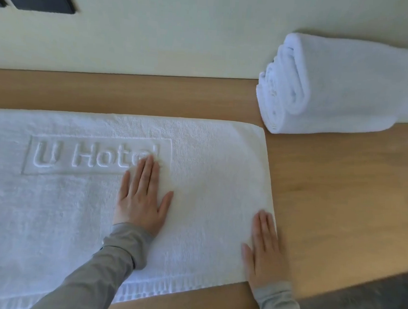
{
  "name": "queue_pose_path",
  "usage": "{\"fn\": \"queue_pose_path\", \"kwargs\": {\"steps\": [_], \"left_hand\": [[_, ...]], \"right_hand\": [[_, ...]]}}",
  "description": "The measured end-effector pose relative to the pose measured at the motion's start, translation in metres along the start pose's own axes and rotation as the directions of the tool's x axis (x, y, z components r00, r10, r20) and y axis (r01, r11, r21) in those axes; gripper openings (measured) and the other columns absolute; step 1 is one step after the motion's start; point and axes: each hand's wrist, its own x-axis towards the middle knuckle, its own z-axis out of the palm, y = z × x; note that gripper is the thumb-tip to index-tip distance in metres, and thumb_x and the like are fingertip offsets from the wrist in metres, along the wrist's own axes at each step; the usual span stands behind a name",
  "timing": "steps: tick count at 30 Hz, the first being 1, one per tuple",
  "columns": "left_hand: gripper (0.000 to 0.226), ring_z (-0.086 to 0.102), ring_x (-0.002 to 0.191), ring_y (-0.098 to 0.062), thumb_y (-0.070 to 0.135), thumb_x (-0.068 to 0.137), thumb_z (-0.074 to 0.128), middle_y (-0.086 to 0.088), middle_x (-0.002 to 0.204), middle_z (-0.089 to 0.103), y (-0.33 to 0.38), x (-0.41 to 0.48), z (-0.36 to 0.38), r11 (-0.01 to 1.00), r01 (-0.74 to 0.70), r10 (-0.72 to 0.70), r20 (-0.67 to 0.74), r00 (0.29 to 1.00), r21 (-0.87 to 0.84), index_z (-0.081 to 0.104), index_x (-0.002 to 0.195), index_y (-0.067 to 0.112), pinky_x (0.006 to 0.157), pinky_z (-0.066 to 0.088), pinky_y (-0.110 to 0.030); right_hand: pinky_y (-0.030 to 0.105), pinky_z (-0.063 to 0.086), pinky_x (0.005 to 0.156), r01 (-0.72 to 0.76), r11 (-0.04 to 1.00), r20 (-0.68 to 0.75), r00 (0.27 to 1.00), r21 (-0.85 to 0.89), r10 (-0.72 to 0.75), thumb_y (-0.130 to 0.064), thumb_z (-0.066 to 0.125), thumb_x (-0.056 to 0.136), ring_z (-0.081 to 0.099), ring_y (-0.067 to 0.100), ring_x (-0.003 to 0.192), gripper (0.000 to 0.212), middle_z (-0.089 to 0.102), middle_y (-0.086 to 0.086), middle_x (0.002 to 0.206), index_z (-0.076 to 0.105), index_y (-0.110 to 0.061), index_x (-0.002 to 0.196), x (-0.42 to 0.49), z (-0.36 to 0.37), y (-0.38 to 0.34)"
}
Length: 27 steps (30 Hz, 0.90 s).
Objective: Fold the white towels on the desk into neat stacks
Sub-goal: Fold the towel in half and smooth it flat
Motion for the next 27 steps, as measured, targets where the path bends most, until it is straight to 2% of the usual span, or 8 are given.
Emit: {"fn": "queue_pose_path", "kwargs": {"steps": [3,5,9,12,14,17,22,27], "left_hand": [[0.073,0.014,0.144,-0.020,0.053,0.091,0.016,-0.008,0.155,0.020,0.000,-0.001,-0.001,1.000,-0.004,0.004,0.009,1.000,-0.005,0.021,0.147,0.006,0.117,0.013,-0.044],[0.073,0.014,0.144,-0.019,0.053,0.091,0.016,-0.008,0.155,0.021,0.000,0.000,-0.001,1.000,-0.002,0.002,0.007,1.000,-0.005,0.022,0.147,0.006,0.117,0.013,-0.044],[0.074,0.015,0.143,-0.018,0.055,0.091,0.011,-0.007,0.155,0.021,0.000,0.000,-0.002,1.000,-0.001,0.001,0.020,1.000,0.003,0.021,0.147,0.007,0.117,0.010,-0.041],[0.075,0.019,0.142,-0.018,0.056,0.092,0.006,-0.007,0.154,0.024,0.000,0.001,-0.005,1.000,0.005,-0.006,0.040,0.999,0.017,0.023,0.146,0.006,0.116,0.010,-0.039],[0.077,0.020,0.142,-0.018,0.057,0.092,0.003,-0.007,0.153,0.025,0.001,0.003,-0.007,0.999,0.016,-0.017,0.048,0.999,0.030,0.024,0.146,0.006,0.115,0.011,-0.039],[0.076,0.019,0.142,-0.019,0.056,0.092,0.002,-0.005,0.154,0.022,0.003,0.004,-0.010,0.998,0.036,-0.039,0.054,0.998,0.059,0.023,0.146,0.008,0.115,0.011,-0.038],[0.073,0.015,0.144,-0.021,0.058,0.092,0.001,-0.004,0.156,0.012,0.006,0.002,-0.012,0.995,0.068,-0.070,0.027,0.997,0.072,0.017,0.148,0.014,0.117,0.010,-0.038],[0.074,0.003,0.144,-0.014,0.063,0.089,0.006,0.004,0.155,-0.001,0.033,-0.021,-0.007,0.910,0.413,-0.414,-0.041,0.909,-0.030,0.006,0.149,0.021,0.118,0.006,-0.036]], "right_hand": [[0.046,0.014,0.117,-0.254,0.967,-0.025,0.967,0.011,0.255,-0.065,-0.016,0.083,0.008,0.024,0.144,0.086,0.016,0.015,0.154,0.005,-0.008,0.143,-0.010,-0.013,0.019],[0.045,0.015,0.115,-0.140,0.990,-0.036,0.989,0.025,0.141,-0.054,0.001,0.094,0.021,0.031,0.141,0.075,0.022,0.017,0.151,0.019,-0.001,0.145,-0.009,-0.019,0.002],[0.043,0.012,0.113,0.281,0.957,0.037,0.960,-0.072,-0.279,-0.042,0.018,0.097,0.011,0.021,0.143,0.060,0.006,0.003,0.158,0.016,-0.007,0.146,-0.005,-0.011,-0.023],[0.038,0.002,0.117,0.194,0.979,0.064,0.980,-0.057,-0.190,-0.049,0.013,0.092,-0.008,0.010,0.144,0.068,-0.010,-0.001,0.158,0.004,-0.013,0.149,0.008,-0.016,0.000],[0.036,-0.002,0.118,0.108,0.994,0.038,0.993,0.026,-0.109,-0.059,-0.005,0.089,-0.001,0.018,0.146,0.078,-0.001,0.007,0.156,0.005,-0.007,0.146,0.033,-0.033,0.009],[0.038,0.007,0.116,0.328,0.944,-0.067,0.944,0.049,-0.324,-0.048,0.007,0.097,0.023,0.036,0.136,0.072,0.024,0.021,0.148,0.027,0.007,0.139,0.086,-0.065,-0.006],[0.043,0.003,0.119,0.693,0.717,0.074,0.720,-0.075,-0.690,-0.040,0.018,0.096,-0.003,0.027,0.145,0.065,0.001,0.010,0.157,0.008,-0.003,0.148,0.175,-0.066,-0.045],[0.039,-0.004,0.119,0.691,0.705,0.238,0.720,-0.161,-0.652,-0.041,0.020,0.099,-0.012,0.015,0.145,0.063,-0.011,0.001,0.158,-0.005,-0.012,0.149,0.242,-0.059,-0.022]]}}
